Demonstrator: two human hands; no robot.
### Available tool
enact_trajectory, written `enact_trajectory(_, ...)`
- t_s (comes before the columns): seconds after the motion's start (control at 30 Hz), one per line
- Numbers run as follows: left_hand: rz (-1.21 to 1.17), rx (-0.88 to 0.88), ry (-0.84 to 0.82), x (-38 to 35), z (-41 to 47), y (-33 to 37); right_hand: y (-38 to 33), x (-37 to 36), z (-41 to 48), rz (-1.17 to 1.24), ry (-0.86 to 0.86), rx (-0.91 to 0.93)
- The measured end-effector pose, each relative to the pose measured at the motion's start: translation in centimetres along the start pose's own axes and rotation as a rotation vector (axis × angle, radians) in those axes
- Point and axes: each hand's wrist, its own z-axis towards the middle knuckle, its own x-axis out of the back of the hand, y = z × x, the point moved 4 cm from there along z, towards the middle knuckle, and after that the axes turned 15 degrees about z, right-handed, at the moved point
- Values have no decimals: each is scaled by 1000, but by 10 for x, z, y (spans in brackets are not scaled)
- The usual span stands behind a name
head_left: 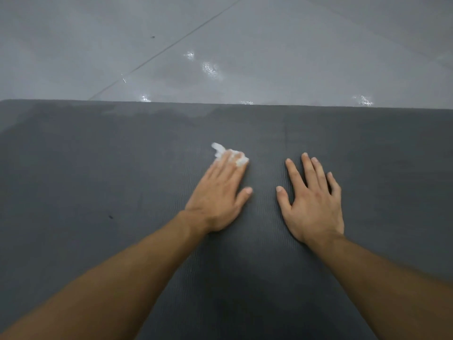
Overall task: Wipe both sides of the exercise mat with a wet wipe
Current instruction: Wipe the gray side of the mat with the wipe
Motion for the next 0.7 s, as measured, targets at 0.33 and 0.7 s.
enact_trajectory(0.33,41,212,-31,3,31,-100,1,0,1,-3,6,9)
enact_trajectory(0.7,-41,398,-5,-2,59,-113,2,-2,3,-15,-1,7)
